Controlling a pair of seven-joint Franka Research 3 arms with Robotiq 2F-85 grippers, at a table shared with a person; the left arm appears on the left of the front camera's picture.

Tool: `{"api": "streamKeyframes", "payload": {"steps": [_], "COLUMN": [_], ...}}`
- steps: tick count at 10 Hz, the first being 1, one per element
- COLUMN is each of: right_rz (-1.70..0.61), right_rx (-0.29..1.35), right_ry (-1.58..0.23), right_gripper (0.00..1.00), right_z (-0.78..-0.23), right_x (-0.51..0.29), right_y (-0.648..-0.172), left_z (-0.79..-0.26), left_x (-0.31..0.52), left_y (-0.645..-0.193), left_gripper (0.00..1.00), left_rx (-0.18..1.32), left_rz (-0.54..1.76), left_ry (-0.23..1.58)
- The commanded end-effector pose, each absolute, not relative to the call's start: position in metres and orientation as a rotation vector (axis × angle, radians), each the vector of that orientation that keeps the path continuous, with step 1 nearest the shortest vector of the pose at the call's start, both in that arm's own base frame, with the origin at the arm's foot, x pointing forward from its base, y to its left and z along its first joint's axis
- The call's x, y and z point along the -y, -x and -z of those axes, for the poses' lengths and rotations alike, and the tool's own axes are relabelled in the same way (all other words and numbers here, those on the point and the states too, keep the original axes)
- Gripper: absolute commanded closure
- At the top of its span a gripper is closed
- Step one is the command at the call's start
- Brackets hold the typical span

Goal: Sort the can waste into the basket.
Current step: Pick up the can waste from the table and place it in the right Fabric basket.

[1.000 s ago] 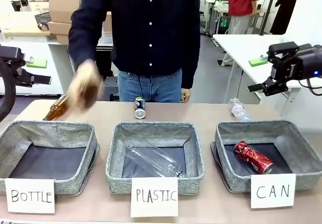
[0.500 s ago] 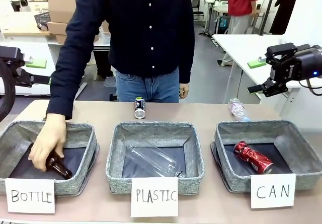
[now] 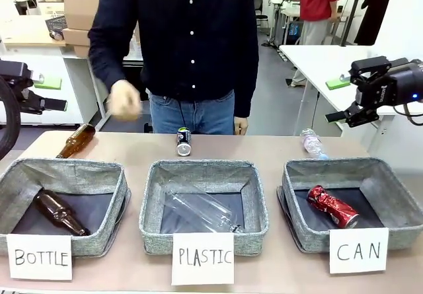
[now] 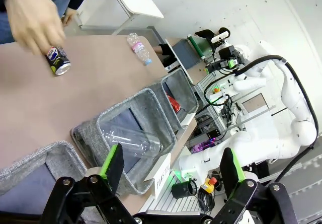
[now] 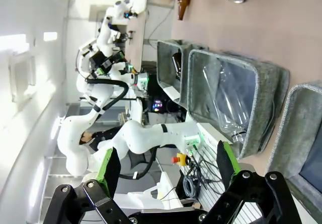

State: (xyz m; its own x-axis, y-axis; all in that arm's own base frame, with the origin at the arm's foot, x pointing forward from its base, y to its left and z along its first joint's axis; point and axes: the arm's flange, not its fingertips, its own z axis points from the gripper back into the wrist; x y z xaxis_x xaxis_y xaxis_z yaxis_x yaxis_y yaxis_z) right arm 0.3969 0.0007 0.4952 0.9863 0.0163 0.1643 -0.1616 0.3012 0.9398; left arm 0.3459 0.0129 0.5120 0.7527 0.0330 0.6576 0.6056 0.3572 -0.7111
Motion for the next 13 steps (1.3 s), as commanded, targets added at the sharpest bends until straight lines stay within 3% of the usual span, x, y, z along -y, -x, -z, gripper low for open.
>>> {"api": "streamKeyframes", "payload": {"steps": [1,5,8,9,10,12,13], "right_rz": [-0.1,-0.1,-0.1,-0.1,-0.1,-0.1,-0.1], "right_rx": [0.118,0.118,0.118,0.118,0.118,0.118,0.118], "right_ry": [-1.241,-1.241,-1.241,-1.241,-1.241,-1.241,-1.241], "right_gripper": [0.0,0.0,0.0,0.0,0.0,0.0,0.0], "right_z": [-0.503,-0.503,-0.503,-0.503,-0.503,-0.503,-0.503], "right_x": [-0.001,-0.001,-0.001,-0.001,-0.001,-0.001,-0.001], "right_y": [-0.398,-0.398,-0.398,-0.398,-0.398,-0.398,-0.398], "left_z": [-0.512,-0.533,-0.494,-0.479,-0.497,-0.497,-0.471], "left_x": [-0.013,0.132,0.238,0.252,0.232,0.232,0.245], "left_y": [-0.346,-0.452,-0.545,-0.557,-0.495,-0.495,-0.527], "left_gripper": [0.0,0.0,0.0,0.0,0.0,0.0,0.0], "left_rx": [0.647,0.418,0.337,0.257,0.493,0.493,0.428], "left_rz": [0.405,0.421,0.396,0.397,0.443,0.443,0.413], "left_ry": [1.162,0.563,0.269,0.292,0.396,0.396,0.355]}}
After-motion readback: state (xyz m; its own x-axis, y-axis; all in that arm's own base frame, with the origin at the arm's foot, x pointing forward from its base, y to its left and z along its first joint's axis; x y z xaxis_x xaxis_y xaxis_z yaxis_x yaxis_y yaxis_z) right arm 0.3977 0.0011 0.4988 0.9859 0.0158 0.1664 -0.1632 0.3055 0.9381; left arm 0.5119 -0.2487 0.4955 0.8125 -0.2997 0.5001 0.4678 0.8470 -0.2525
